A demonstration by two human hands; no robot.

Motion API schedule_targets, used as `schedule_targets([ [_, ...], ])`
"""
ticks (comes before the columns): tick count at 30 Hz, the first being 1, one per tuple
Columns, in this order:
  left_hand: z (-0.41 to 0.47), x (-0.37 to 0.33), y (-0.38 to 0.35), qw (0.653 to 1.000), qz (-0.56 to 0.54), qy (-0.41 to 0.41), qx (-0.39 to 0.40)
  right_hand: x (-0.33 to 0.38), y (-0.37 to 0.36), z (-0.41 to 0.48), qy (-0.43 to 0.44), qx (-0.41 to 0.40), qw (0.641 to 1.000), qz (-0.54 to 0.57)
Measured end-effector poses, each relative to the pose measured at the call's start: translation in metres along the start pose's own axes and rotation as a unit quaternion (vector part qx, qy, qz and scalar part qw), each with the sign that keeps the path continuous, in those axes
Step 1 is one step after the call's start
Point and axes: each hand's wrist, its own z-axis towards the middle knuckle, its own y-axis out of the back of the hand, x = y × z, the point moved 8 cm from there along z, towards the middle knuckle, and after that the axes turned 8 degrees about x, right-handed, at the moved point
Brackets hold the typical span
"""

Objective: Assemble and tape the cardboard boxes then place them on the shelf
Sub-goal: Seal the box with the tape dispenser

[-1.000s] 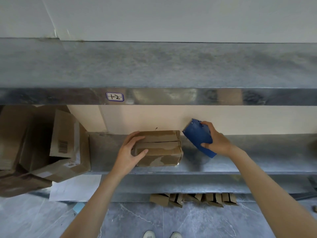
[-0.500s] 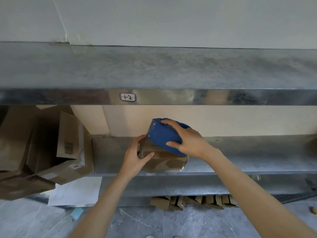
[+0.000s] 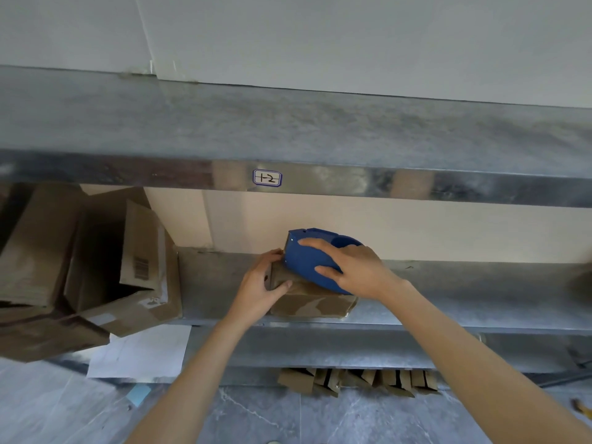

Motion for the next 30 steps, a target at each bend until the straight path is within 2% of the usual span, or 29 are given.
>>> schedule_targets([
  [6,0.005,-0.010,0.011,0.999,0.029,-0.008,0.024,0.006,0.012,-0.011,0.017,-0.030,0.998,-0.046],
  [9,0.007,-0.013,0.020,0.999,0.031,0.001,0.037,0.011,0.026,-0.018,0.031,-0.069,0.996,-0.045],
  [12,0.009,-0.018,0.034,0.999,0.031,0.010,0.030,0.011,0.033,-0.024,0.029,-0.073,0.996,-0.045],
  [17,0.014,-0.038,0.049,0.999,-0.020,-0.005,0.029,0.019,0.040,-0.034,0.041,-0.075,0.995,-0.041],
  [23,0.016,-0.058,0.040,0.991,-0.086,-0.023,0.096,0.037,0.048,-0.042,0.085,-0.105,0.990,-0.037],
  [30,0.012,-0.063,0.038,0.985,-0.122,-0.019,0.120,0.043,0.048,-0.044,0.098,-0.107,0.989,-0.032],
])
